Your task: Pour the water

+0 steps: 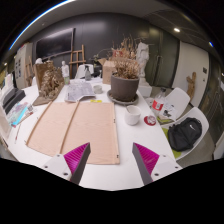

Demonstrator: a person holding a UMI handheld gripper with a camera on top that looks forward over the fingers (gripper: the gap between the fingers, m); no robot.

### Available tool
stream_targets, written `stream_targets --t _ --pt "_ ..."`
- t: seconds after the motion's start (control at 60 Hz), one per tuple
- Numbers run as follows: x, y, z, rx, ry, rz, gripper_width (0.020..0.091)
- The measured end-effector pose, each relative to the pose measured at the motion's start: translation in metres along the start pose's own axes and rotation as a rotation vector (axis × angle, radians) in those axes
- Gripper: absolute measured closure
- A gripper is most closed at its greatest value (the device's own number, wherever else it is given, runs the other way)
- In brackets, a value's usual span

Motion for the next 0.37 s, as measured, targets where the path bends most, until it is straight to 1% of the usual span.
stream_targets --t 0.1,0.267,0.367 --pt "0.012 0.03 0.004 0.014 -0.012 0.018 0.0252" --pt "0.026 0.056 0.01 0.017 -0.016 0.061 0.025" --pt "0.028 0.072 0.011 0.005 -0.023 0.038 0.0247"
Point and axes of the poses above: the point between the fingertips, and its own axes, seen from behind it with the camera up: y to the left, z down, x backward, against the way the camera looks, the point moved 7 cm from there along x, backward, against the way the camera looks, and after that the axes turned 15 degrees about -z, right-handed, at the moved point
